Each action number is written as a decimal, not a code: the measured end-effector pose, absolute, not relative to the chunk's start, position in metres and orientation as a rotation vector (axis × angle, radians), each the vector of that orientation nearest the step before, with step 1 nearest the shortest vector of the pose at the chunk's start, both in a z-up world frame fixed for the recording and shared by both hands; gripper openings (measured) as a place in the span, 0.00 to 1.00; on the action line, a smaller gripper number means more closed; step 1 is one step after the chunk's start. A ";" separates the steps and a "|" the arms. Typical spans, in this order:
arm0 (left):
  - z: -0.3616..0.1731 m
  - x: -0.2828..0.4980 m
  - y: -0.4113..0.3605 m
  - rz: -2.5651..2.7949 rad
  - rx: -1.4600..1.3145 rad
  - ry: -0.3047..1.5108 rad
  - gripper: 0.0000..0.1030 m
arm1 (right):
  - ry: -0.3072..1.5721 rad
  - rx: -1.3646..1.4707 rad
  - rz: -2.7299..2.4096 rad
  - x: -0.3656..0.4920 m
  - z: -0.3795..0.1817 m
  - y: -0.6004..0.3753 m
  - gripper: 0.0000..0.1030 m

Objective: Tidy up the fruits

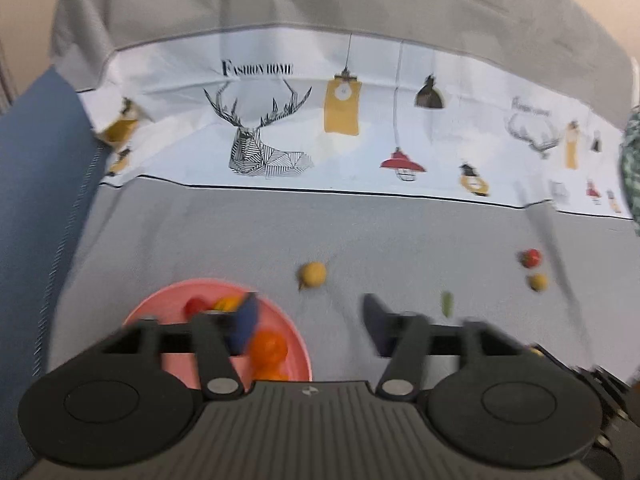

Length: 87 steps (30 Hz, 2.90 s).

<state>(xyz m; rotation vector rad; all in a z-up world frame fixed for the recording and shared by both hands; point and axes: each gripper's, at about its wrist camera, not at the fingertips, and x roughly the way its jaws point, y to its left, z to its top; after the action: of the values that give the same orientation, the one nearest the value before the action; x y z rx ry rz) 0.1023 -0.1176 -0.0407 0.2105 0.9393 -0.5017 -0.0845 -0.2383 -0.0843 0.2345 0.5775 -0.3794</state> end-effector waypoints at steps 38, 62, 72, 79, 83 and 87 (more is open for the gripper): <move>0.010 -0.084 0.047 -0.362 0.190 0.873 0.28 | 0.570 0.249 -0.052 -0.178 -0.011 -0.113 0.26; 0.048 -0.172 0.116 -0.317 0.086 0.719 0.28 | 0.466 0.057 0.045 -0.251 0.027 -0.036 0.26; 0.040 -0.162 0.114 -0.341 0.082 0.742 0.28 | 0.496 0.072 0.020 -0.247 0.020 -0.041 0.26; 0.035 -0.155 0.115 -0.339 0.076 0.756 0.28 | 0.516 0.074 0.019 -0.242 0.015 -0.042 0.26; 0.034 -0.152 0.115 -0.339 0.071 0.762 0.28 | 0.527 0.074 0.016 -0.238 0.014 -0.043 0.26; 0.032 -0.149 0.114 -0.342 0.070 0.766 0.28 | 0.540 0.076 0.013 -0.235 0.011 -0.043 0.26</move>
<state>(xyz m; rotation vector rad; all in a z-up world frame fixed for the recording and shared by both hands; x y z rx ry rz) -0.1491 0.1142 0.0322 0.0701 0.7658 -0.3420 -0.2346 -0.0426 0.0114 0.0755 0.5395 0.0133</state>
